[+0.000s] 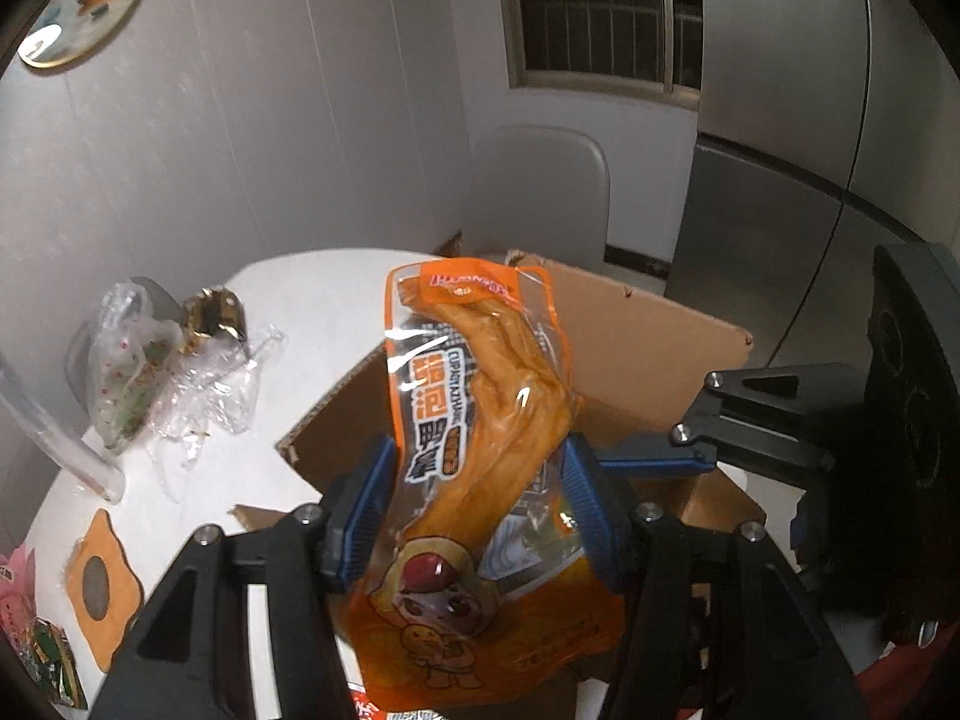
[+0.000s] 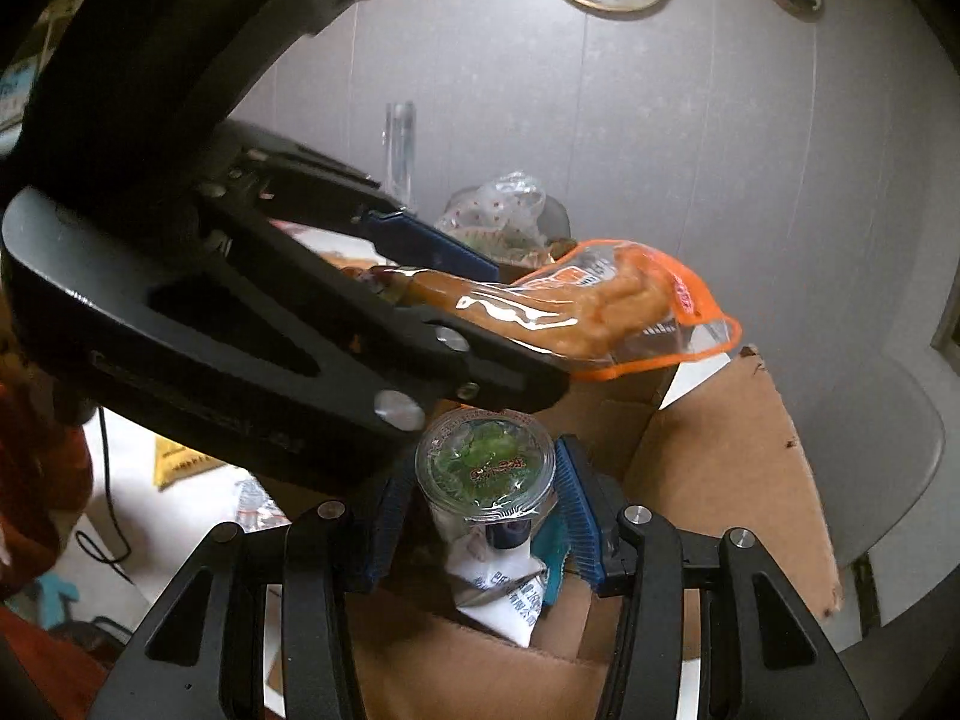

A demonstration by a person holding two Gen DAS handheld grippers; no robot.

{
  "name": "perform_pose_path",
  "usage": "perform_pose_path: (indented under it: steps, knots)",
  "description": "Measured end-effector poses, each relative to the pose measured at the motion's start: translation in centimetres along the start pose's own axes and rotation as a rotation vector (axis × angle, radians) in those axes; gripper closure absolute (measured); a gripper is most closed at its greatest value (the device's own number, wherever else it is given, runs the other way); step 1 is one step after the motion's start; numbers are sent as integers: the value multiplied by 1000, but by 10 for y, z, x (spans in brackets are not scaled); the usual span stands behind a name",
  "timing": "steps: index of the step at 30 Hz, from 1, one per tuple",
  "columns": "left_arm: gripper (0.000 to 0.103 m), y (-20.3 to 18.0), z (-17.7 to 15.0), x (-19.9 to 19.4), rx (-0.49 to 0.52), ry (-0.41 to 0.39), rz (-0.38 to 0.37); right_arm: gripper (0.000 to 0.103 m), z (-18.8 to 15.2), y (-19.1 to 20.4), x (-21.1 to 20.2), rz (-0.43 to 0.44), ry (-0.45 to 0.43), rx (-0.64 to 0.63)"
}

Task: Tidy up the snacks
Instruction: 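Carry the sausage pouch and jelly cup over the box with both tools, then release the sausage pouch and jelly cup into the box from both tools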

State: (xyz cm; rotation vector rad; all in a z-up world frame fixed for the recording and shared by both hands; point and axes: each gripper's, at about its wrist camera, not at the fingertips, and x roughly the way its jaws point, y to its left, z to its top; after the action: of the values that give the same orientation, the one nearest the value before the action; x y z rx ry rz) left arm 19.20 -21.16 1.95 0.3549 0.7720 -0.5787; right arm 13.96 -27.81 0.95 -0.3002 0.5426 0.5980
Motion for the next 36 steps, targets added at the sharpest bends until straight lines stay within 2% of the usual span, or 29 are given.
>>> perform_pose_path:
  steps: [8, 16, 20, 26, 31, 36]
  knots:
    - [49, 4, 3, 8, 21, 63, -43, 59, -4, -6, 5, 52, 33, 41]
    - [49, -1, -3, -2, 43, 84, -36, 58, -11, -9, 1, 46, 40, 64]
    - [49, -3, -3, -7, 41, 107, -77, 58, -16, -11, -9, 36, 40, 77]
    - [49, -3, -3, 6, 35, 199, -160, 58, -17, -13, -16, 29, 36, 86]
    - [49, 0, 2, 23, 19, 264, -155, 58, -15, -13, -15, 35, 39, 84]
    - [46, 2, 11, 36, 10, 295, -170, 58, -13, -15, -10, 38, 40, 93]
